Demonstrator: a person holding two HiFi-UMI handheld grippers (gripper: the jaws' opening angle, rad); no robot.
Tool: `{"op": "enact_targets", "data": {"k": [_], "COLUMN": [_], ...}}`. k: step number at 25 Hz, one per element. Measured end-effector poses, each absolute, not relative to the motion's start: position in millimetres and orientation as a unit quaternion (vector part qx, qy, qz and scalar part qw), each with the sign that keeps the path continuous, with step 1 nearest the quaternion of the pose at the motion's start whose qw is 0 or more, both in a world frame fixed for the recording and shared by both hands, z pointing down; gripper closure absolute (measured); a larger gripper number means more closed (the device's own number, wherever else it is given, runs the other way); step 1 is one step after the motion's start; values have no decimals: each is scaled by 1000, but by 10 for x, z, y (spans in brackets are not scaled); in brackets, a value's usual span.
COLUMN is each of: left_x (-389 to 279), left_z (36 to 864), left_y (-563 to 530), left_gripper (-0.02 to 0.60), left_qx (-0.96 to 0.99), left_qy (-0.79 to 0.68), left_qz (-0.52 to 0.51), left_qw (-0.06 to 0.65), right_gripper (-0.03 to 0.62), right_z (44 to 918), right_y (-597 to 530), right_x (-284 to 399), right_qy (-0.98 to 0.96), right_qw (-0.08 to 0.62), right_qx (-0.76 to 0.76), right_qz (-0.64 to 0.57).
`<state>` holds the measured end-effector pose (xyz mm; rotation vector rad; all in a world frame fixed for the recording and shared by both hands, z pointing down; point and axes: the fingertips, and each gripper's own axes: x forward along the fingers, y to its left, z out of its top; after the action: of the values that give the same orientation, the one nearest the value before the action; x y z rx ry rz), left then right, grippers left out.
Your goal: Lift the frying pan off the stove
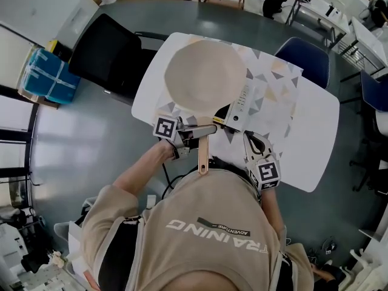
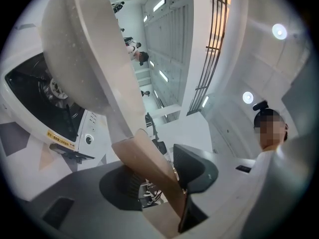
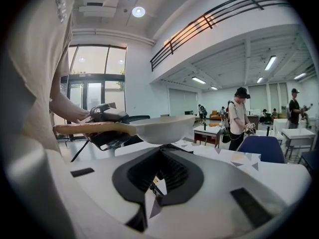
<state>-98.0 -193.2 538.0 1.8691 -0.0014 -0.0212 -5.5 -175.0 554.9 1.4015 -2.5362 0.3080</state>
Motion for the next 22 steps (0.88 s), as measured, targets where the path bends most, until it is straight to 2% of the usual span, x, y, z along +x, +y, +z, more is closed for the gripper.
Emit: {"op": "enact_targets", "data": {"k": [22], "left_x": [-872], "left_z": [5385], "left_y": [-1894], "left_gripper": [390], "left_qx": [800], "left_qy": [-11], "left_qz": [-18], "left_qw": [599], "right_gripper": [591], "right_z": [5420], "right_y": [-1760], "right_x": [73], "right_qy": [-871], "right_qw": [90], "right_qx": [471], "right_qz": [104]}}
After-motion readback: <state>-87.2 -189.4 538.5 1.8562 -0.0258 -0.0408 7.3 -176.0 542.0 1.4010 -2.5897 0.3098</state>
